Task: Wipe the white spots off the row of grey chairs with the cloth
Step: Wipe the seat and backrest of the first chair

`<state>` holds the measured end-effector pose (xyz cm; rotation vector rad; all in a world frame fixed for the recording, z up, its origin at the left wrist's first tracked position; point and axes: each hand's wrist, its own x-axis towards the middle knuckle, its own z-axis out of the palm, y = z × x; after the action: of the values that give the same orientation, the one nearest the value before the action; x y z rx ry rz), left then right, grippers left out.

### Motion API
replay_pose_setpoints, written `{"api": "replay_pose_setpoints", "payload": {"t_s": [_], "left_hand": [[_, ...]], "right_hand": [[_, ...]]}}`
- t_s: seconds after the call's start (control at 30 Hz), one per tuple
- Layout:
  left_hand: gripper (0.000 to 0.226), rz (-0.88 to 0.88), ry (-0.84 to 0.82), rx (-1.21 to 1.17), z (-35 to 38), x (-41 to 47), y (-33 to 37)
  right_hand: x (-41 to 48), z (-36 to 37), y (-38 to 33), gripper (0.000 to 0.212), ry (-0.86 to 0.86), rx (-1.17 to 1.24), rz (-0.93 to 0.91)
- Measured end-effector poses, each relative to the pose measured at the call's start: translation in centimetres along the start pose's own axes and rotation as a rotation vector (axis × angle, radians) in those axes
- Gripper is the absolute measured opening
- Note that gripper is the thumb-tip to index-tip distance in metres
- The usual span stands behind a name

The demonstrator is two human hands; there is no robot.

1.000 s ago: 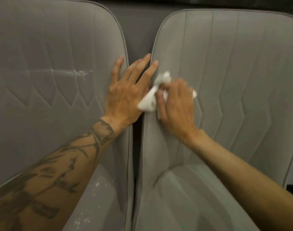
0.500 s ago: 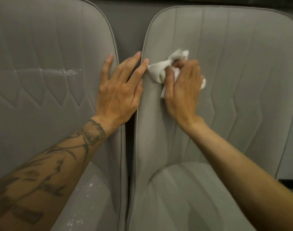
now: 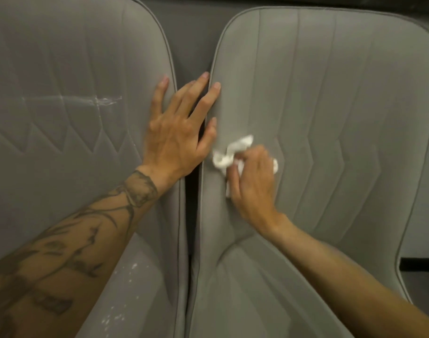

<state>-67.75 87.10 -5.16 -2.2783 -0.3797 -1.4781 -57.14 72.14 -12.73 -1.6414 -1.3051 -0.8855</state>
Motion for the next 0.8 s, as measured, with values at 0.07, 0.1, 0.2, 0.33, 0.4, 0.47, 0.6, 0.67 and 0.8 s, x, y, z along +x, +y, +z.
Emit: {"api": "replay_pose_setpoints", "payload": {"t_s": [0.07, 0.1, 0.2, 0.33, 0.4, 0.47, 0.6, 0.67, 0.8], "left_hand": [[0.055, -0.002, -0.004, -0.003, -0.1, 0.0, 0.1], [0.055, -0.001, -0.007, -0.006, -0.1, 0.0, 0.1], [0.054, 0.010, -0.002, -0.001, 0.1, -0.1, 0.0], [0.055, 0.008, 0.011, 0.018, 0.2, -0.1, 0.0], [0.054, 0.010, 0.016, 0.021, 0.1, -0.1, 0.1], [0.053, 0.009, 0.012, 0.017, 0.0, -0.1, 0.1], [0.054, 0.003, -0.009, 0.018, 0.0, -0.1, 0.1], [0.054, 0.004, -0.012, 0.023, 0.1, -0.1, 0.1], [0.054, 0.007, -0.003, 0.026, 0.1, -0.1, 0.1]], "right_hand": [[0.0, -0.8, 1.2, 0.011, -0.067, -0.067, -0.076], [1.9, -0.9, 1.9, 0.017, -0.036, -0.118, -0.056], [7.7, -0.8, 3.2, 0.027, 0.171, -0.194, 0.120], [3.0, 0.6, 1.0, 0.015, 0.147, -0.014, 0.150], [-1.5, 0.9, -0.6, 0.013, 0.048, 0.099, 0.181], [-4.1, 0.9, -1.2, 0.011, -0.036, 0.165, 0.216], [-2.7, 0.6, -0.3, 0.011, 0.015, 0.093, 0.262], [-2.5, 1.0, -1.2, 0.013, 0.078, 0.128, 0.378], [-8.2, 0.4, -4.7, 0.007, -0.195, 0.269, 0.346]]}}
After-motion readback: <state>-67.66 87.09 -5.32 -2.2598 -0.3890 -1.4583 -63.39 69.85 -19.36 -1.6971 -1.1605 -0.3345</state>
